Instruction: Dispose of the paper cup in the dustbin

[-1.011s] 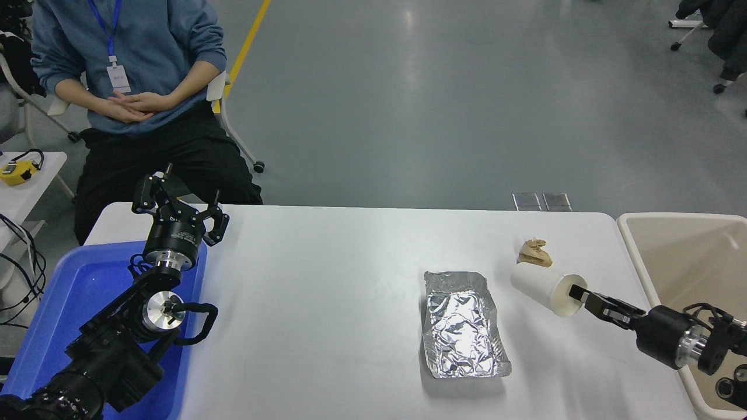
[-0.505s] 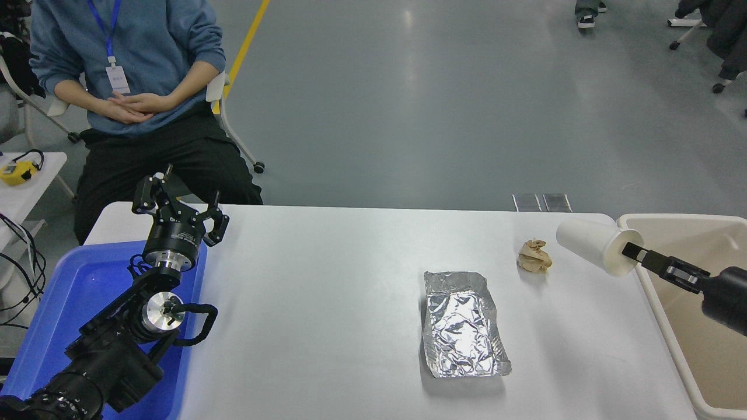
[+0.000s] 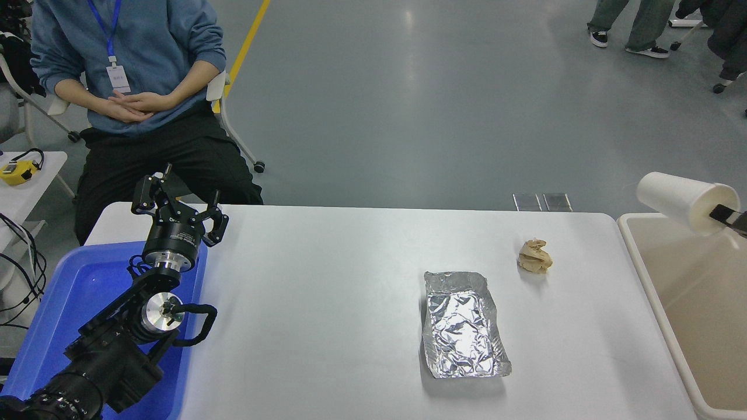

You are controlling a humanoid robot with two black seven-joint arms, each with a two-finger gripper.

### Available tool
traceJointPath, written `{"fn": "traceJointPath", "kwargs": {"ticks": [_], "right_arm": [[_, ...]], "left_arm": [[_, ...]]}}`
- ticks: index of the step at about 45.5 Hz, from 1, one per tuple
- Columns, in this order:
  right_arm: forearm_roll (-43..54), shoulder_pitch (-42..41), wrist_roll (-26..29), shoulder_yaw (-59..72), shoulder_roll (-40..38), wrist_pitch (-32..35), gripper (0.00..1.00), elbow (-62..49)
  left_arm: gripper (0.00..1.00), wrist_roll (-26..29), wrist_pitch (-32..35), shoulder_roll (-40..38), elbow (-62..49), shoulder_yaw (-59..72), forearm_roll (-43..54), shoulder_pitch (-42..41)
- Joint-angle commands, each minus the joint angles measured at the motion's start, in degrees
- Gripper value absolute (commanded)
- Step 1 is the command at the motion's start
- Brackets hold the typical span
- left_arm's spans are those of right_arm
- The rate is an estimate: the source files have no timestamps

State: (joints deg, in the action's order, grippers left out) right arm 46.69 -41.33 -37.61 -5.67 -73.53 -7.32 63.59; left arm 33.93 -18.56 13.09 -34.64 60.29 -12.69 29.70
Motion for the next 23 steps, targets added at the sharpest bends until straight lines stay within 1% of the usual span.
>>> {"fn": "traceJointPath", "kwargs": {"ticks": [1,8,10,13,20,23], "right_arm": [[-3.62,2.56,-0.18,0.57,-1.18,1.34,0.00,-10.05],[-3.97,6.52,-0.80,0.40,1.71,0.99,0.00,-17.96],[-3.97,7.49,-0.80,0.40,4.70,0.64,0.00,-21.47],[-4.06,8.80,-0.97,0.31,11.28,0.38,0.00,-28.59],[-4.06,11.44,-1.23,-0.39,16.92,-0.15,0.00,-32.46],[-4.06,12.50,-1.32,-0.22,20.96,-0.59,0.00,-37.29]], "left_arm": [[1.00,0.00,0.02,0.00,0.01,0.00,0.03,0.01],[1.00,0.00,0.02,0.00,0.01,0.00,0.03,0.01],[1.00,0.00,0.02,0.00,0.01,0.00,0.03,0.01],[1.00,0.00,0.02,0.00,0.01,0.00,0.03,0.01],[1.00,0.00,0.02,0.00,0.01,0.00,0.03,0.01],[1.00,0.00,0.02,0.00,0.01,0.00,0.03,0.01]]}}
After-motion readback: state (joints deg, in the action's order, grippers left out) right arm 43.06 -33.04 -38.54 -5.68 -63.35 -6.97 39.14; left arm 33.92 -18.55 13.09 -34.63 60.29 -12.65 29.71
